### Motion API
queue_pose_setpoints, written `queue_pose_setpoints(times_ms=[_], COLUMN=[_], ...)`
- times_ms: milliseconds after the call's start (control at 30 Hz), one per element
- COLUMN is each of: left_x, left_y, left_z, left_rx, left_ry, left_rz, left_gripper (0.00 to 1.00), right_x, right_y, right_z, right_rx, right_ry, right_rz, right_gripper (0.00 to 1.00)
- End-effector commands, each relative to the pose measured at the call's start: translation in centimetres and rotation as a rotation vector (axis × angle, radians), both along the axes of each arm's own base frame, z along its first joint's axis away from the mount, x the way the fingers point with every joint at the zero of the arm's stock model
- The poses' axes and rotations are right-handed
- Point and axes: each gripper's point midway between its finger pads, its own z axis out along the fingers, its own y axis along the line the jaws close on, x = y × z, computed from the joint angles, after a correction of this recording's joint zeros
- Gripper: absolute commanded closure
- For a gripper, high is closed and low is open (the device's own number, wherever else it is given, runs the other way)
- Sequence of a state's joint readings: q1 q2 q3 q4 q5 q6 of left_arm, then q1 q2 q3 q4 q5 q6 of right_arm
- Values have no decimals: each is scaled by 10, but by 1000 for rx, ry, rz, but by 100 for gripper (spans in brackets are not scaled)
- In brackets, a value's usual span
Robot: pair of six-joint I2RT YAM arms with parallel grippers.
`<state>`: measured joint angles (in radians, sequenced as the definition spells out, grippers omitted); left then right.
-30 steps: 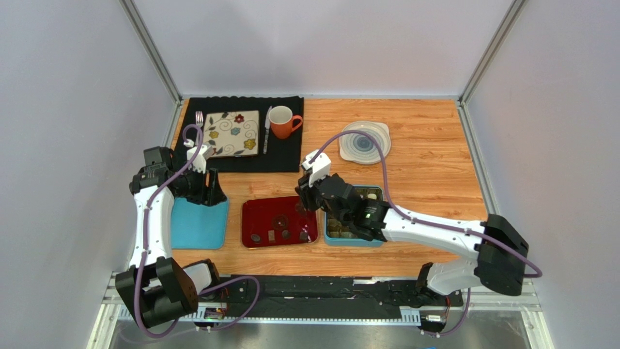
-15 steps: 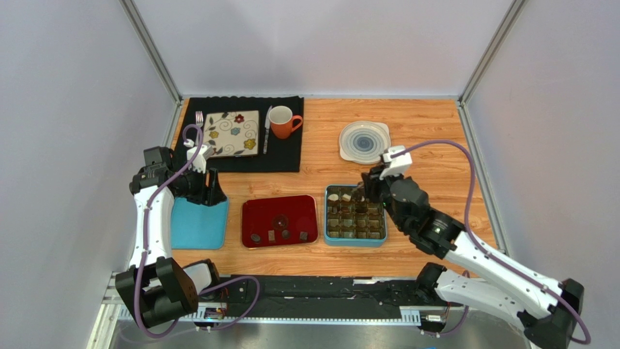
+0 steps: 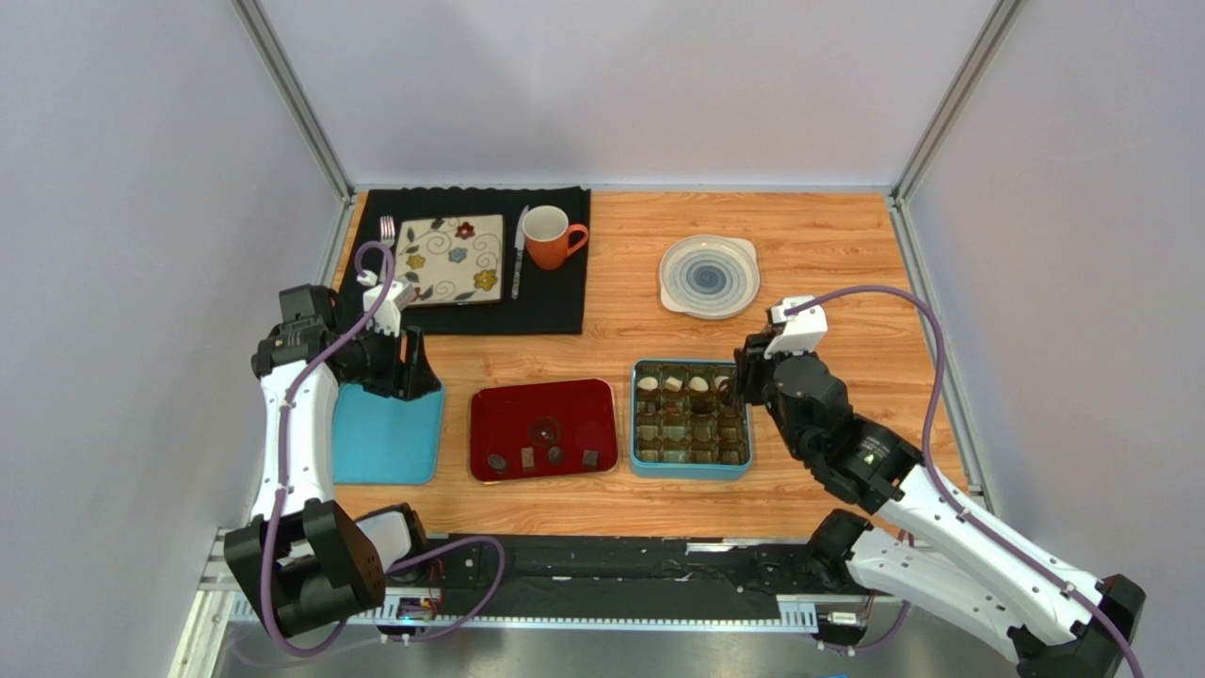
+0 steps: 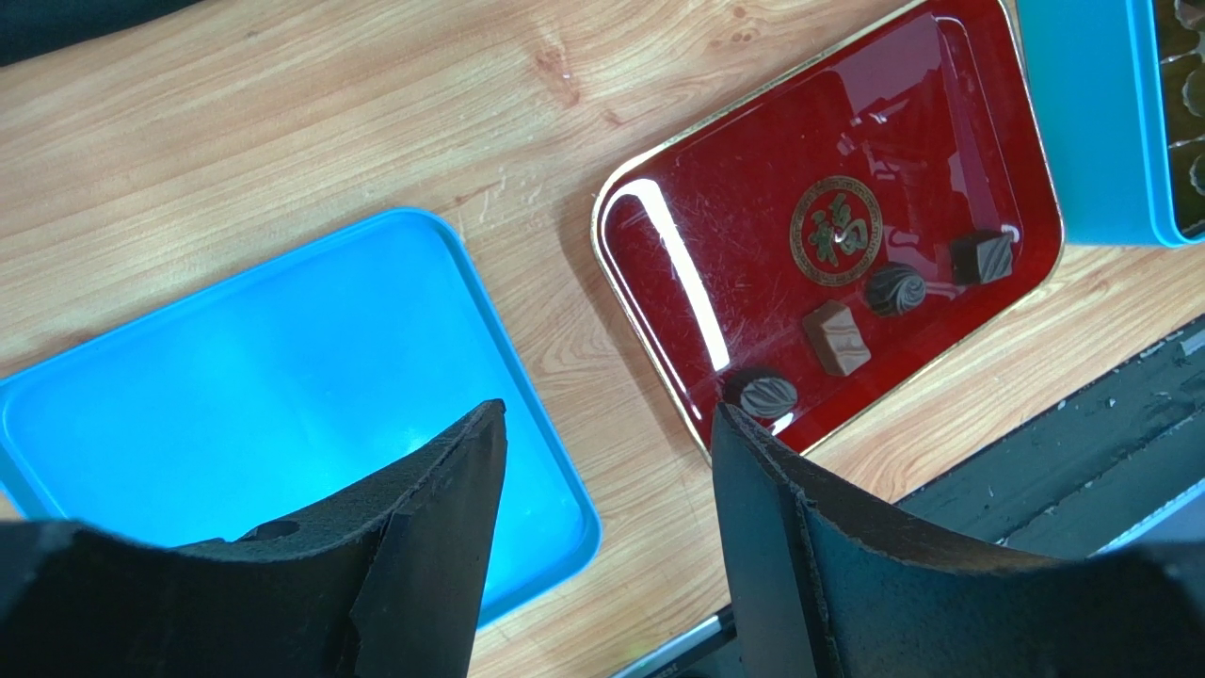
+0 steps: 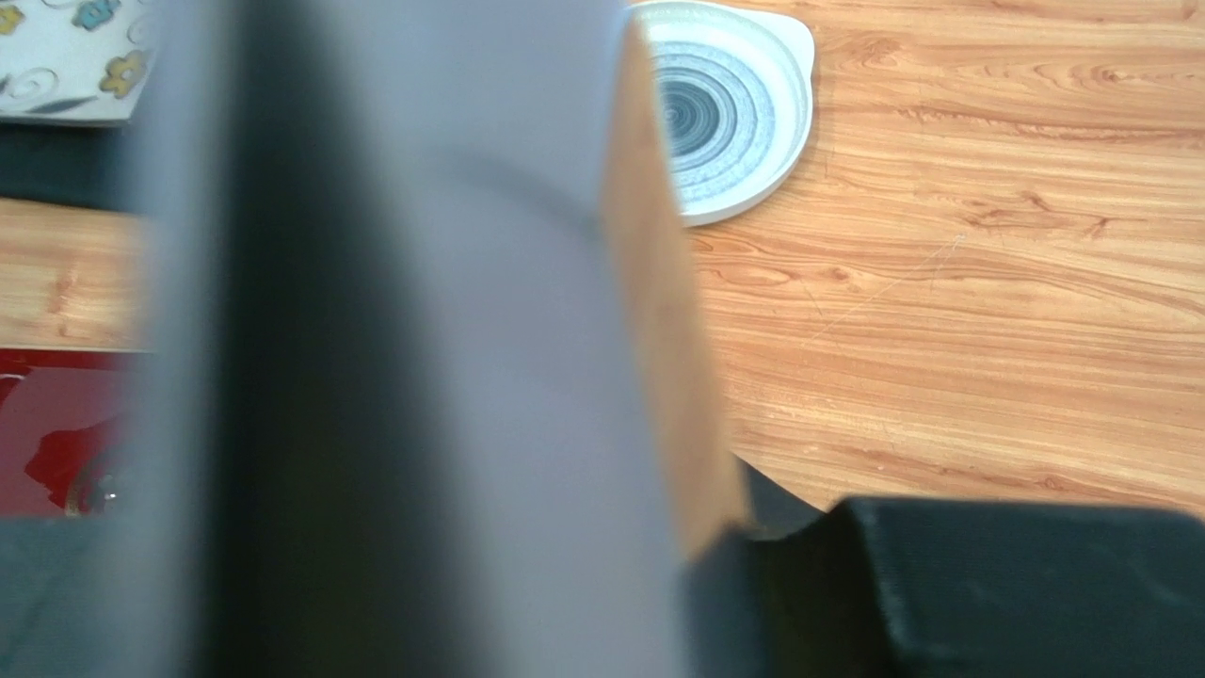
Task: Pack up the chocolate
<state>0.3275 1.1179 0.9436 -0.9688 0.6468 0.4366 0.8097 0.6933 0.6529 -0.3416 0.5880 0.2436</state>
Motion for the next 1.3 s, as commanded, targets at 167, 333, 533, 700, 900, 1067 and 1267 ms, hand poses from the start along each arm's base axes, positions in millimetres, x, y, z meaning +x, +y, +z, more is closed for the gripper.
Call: queue_pose_setpoints(times_ms=[167, 333, 533, 700, 900, 1067, 1267], left_x=[6, 7, 7, 7, 7, 6, 5], left_y=[1, 1, 1, 2, 2, 4, 7], left_z=[13, 14, 15, 12, 7, 0, -12], left_rx=[8, 7, 4, 4, 7, 11, 23], left_ry=[-60, -63, -61, -54, -45, -31, -3], left_rz=[-14, -14, -13, -11, -8, -3, 9], left_gripper=[36, 36, 36, 36, 36, 36, 36], right_x=[4, 5, 2, 2, -6, -22, -38], right_y=[0, 1, 24, 60, 124, 190, 273], right_z=[-2, -1, 18, 45, 62, 71, 62], right_rx=[28, 24, 83, 114, 102, 138, 156], right_ry=[4, 5, -40, -76, -100, -116, -90], right_rz=[-31, -26, 99, 221, 381, 528, 689], right_gripper=[58, 58, 62, 67, 69, 69, 69])
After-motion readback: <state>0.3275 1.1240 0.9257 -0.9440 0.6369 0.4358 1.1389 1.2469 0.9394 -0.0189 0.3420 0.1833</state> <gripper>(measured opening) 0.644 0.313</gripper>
